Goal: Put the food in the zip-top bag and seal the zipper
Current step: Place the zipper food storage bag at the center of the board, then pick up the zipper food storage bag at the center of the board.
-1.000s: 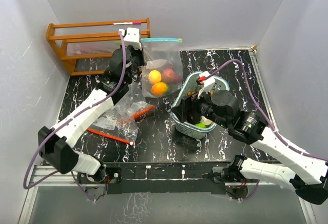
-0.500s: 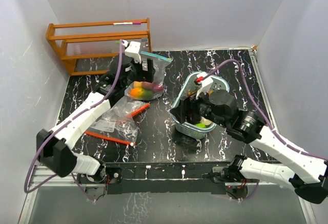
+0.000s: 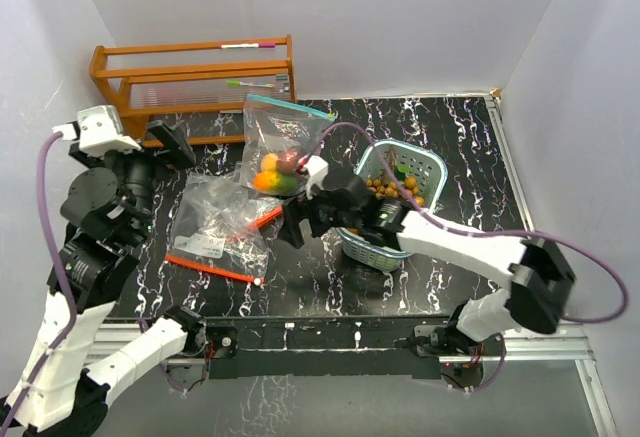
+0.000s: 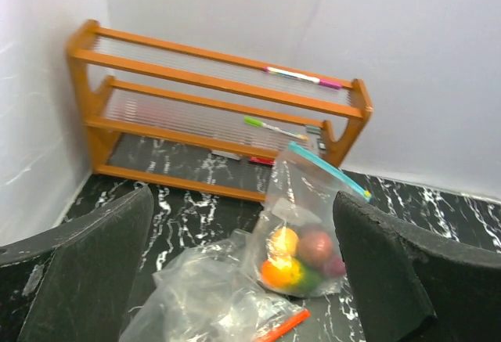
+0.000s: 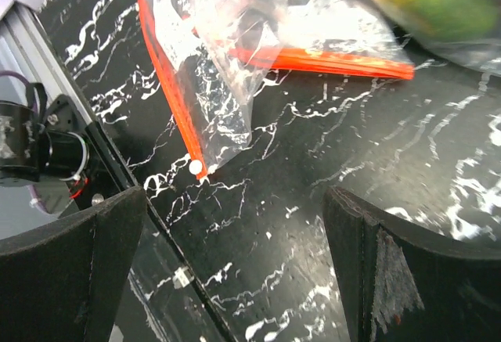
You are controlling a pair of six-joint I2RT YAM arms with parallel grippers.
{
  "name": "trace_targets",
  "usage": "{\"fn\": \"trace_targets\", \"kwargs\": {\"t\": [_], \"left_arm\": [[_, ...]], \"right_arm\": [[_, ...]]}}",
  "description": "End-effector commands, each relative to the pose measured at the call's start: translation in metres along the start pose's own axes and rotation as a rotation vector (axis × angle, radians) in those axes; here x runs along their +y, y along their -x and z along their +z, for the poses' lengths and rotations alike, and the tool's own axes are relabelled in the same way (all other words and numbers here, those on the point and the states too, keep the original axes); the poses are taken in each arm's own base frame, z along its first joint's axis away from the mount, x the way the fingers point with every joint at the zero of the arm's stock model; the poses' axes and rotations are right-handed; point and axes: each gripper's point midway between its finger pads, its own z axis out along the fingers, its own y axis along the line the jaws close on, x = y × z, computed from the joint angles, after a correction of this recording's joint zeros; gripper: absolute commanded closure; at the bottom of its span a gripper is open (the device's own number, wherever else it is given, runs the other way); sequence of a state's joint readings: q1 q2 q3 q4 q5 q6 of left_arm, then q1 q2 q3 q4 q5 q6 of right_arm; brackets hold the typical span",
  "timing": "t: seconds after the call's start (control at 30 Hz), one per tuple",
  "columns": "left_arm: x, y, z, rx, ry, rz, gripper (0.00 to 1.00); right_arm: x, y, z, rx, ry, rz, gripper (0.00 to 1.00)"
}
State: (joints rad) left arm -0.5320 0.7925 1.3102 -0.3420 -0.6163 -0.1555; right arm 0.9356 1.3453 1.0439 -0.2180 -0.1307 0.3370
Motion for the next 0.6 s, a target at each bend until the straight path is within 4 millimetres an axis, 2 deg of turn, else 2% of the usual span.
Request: {"fn": "trace_targets", "kwargs": {"t": [0.0, 0.13, 0.27, 0.4, 0.57], "left_arm": [[0.028, -0.007, -0.008, 0.058, 0.123, 0.088, 0.03], [0.027, -0.008, -0.014, 0.059, 0.09, 0.079, 0.03], [0.025, -0.007, -0.02, 0.057, 0.053, 0.073, 0.03], [0.028, -0.008, -0.026, 0.059, 0.045, 0.071, 0.03], [0.032, -0.014, -0.03, 0.069, 0.049, 0.083, 0.03]], "right_arm": [[0.029, 0.032, 0.043, -0.081, 0.105, -0.051, 0.02], [0.017, 0.005, 0.089, -0.014, 0.083, -0.014, 0.02], [0.013, -0.017, 0.121, 0.022, 0.102, 0.02, 0.02], [0.004, -0.027, 0.146, 0.031, 0.084, 0.015, 0.02], [0.007, -0.03, 0.164, 0.035, 0.123, -0.015, 0.02]]}}
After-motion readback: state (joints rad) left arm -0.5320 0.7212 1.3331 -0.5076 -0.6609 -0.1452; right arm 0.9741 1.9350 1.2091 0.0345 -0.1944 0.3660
